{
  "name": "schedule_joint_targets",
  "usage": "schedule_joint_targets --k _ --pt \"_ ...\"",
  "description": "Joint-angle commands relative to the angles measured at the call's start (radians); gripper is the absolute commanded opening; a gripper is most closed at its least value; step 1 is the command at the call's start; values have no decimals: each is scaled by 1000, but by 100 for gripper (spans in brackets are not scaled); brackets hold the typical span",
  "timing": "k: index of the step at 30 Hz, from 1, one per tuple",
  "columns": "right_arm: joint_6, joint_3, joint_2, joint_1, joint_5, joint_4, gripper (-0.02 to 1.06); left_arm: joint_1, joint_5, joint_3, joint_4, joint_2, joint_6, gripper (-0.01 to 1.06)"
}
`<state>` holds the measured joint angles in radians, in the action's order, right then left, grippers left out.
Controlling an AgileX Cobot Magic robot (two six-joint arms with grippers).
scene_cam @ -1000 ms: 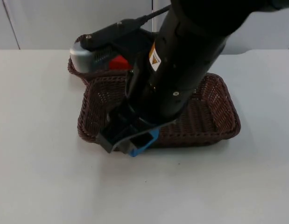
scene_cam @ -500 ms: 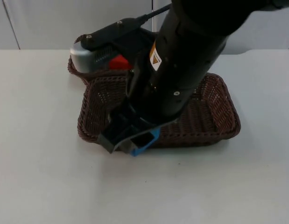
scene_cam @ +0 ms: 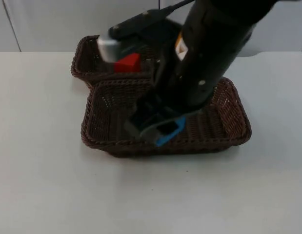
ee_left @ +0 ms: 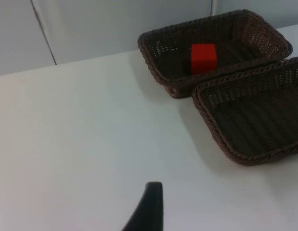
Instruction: Pick up one cube with the left hand and place it into the upper basket. Pick up one cube with the right hand and place it into the lower basket.
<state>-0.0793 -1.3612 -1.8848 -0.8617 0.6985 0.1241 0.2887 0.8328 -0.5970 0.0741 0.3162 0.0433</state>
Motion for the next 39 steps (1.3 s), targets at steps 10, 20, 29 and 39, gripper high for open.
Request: schedule_joint_targets --k 10,20,29,39 --pt "-2 -5 17 166 -4 4 0 0 -5 4 8 -5 6 83" --pt "-2 -5 11 204 -80 4 0 0 -9 4 8 -5 6 83" --pt "-2 -176 -155 204 15 -8 0 0 -9 4 8 -5 6 83" --pt "-2 -376 -317 202 31 -32 0 0 -9 4 8 -5 6 83"
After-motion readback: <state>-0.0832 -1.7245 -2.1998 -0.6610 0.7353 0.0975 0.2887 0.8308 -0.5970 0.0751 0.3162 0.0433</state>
